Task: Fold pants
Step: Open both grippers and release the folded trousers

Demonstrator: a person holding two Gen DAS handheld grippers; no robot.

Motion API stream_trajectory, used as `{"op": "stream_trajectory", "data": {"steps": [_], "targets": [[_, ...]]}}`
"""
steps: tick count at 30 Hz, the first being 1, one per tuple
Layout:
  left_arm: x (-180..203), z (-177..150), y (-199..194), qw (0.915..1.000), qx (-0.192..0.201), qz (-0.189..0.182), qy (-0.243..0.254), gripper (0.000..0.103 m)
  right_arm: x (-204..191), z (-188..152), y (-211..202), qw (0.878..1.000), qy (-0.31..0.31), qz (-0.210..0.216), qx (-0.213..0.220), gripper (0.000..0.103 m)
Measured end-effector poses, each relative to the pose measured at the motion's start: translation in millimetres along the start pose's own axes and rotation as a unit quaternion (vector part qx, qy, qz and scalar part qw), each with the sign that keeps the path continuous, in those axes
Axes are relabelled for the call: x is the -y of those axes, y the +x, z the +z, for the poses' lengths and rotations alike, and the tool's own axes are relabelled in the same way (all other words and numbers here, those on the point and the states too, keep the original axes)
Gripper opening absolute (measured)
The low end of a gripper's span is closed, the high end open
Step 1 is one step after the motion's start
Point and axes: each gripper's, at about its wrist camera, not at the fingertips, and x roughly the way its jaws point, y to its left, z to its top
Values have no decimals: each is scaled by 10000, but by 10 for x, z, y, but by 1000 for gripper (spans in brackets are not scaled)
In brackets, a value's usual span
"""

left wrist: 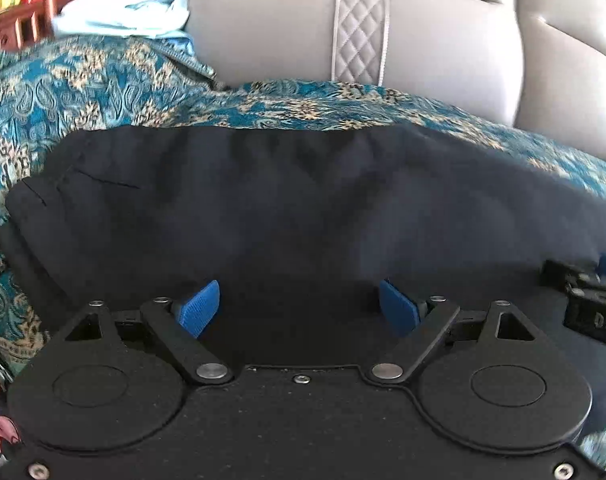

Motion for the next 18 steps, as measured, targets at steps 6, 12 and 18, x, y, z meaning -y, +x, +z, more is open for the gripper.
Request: {"op": "stream_trajectory", "data": {"steps": [6, 12, 18], "targets": [[-154, -183, -128, 9999, -13, -100, 131, 92, -47, -179, -210, 9999, -118, 20, -21, 86], [-218, -308, -239, 9998, -48, -84, 179, 96, -66, -350, -350, 9998, -181, 66, -26, 91], [-271, -366, -276, 9998, -89, -138, 83, 98, 15, -454, -400, 9993, -266, 234, 85, 99]]}}
